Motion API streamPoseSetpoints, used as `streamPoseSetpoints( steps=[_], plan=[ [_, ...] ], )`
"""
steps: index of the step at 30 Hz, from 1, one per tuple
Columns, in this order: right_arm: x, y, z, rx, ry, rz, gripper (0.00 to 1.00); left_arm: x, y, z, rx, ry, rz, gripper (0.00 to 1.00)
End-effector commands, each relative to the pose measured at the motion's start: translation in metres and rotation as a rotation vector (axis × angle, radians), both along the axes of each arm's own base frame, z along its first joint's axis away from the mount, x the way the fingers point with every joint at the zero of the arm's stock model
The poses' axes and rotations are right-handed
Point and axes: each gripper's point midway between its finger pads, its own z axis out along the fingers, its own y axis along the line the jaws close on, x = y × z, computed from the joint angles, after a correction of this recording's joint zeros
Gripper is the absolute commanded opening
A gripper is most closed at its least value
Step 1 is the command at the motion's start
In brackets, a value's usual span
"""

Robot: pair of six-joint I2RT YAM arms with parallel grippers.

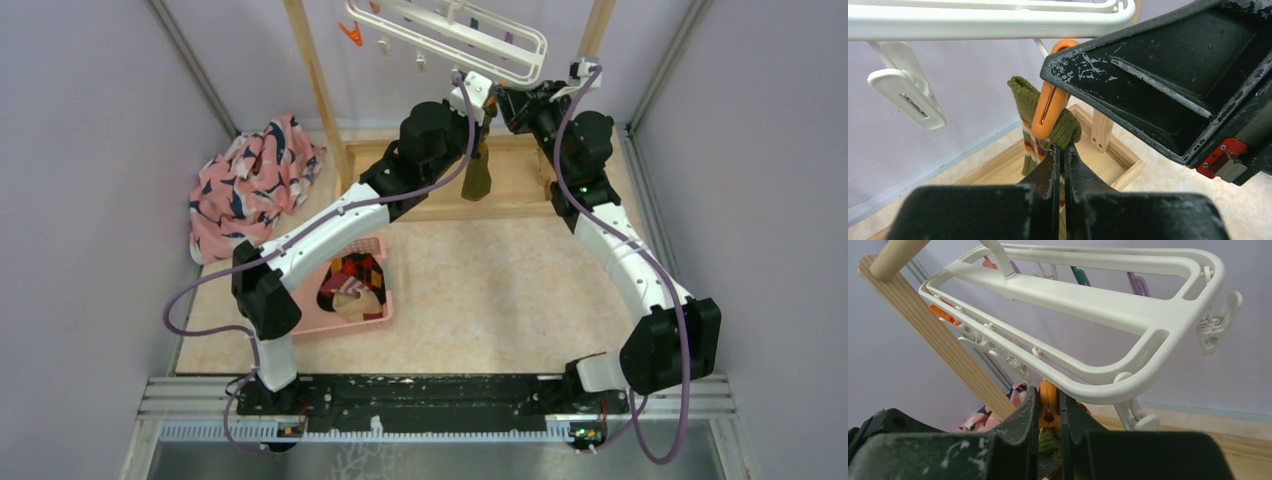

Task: Clip the socks to the hanger
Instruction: Clamp the sock onto the hanger.

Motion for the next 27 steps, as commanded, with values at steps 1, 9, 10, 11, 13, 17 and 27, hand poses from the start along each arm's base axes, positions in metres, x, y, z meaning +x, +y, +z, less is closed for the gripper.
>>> streamPoseSetpoints(
  steps=[1, 9, 10, 11, 13, 17, 27],
  plan=[
    [0.006, -0.001, -0.086, -0.108, 0.269, 0.01, 0.0, -0.007, 0.004, 0.041, -0.075, -0.063, -0.008, 0.0],
    [-0.002, 0.002, -0.07, -0.094, 0.23, 0.036, 0.26, -0.006, 0.003, 0.045, -0.075, -0.075, -0.006, 0.0],
    [-0.004, 0.003, -0.068, -0.091, 0.223, 0.045, 0.32, -0.006, 0.003, 0.046, -0.075, -0.077, -0.007, 0.0],
    [-0.005, 0.003, -0.066, -0.091, 0.217, 0.05, 0.37, -0.006, 0.004, 0.047, -0.074, -0.08, -0.004, 0.0],
    [-0.008, 0.004, -0.062, -0.09, 0.207, 0.057, 0.47, -0.006, 0.005, 0.047, -0.072, -0.083, -0.003, 0.0],
    [-0.013, 0.003, -0.055, -0.09, 0.189, 0.058, 0.55, -0.005, 0.005, 0.048, -0.076, -0.09, 0.005, 0.0],
    [-0.032, -0.004, -0.039, -0.099, 0.149, 0.043, 0.57, -0.004, 0.016, 0.061, -0.092, -0.121, 0.045, 0.75]
  ],
)
